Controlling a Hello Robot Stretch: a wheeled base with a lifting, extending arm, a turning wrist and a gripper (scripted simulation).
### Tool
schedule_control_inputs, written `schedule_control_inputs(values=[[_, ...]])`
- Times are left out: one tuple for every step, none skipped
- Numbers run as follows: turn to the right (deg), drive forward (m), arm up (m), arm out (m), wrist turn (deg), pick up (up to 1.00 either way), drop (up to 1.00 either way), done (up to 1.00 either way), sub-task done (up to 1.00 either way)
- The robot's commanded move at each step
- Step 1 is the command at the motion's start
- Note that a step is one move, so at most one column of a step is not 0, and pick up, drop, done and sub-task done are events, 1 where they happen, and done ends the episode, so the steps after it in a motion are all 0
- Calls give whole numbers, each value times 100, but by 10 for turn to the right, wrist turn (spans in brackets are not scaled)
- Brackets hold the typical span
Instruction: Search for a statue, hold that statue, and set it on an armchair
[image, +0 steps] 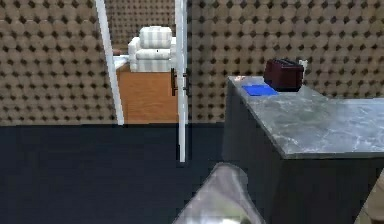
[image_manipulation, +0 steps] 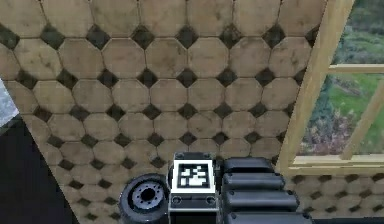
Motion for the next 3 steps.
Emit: schedule_control_inputs(values=[[-90,0,0,0,0,0,0,0,0],[0,20,0,0,0,0,0,0,0],[-90,0,0,0,0,0,0,0,0]])
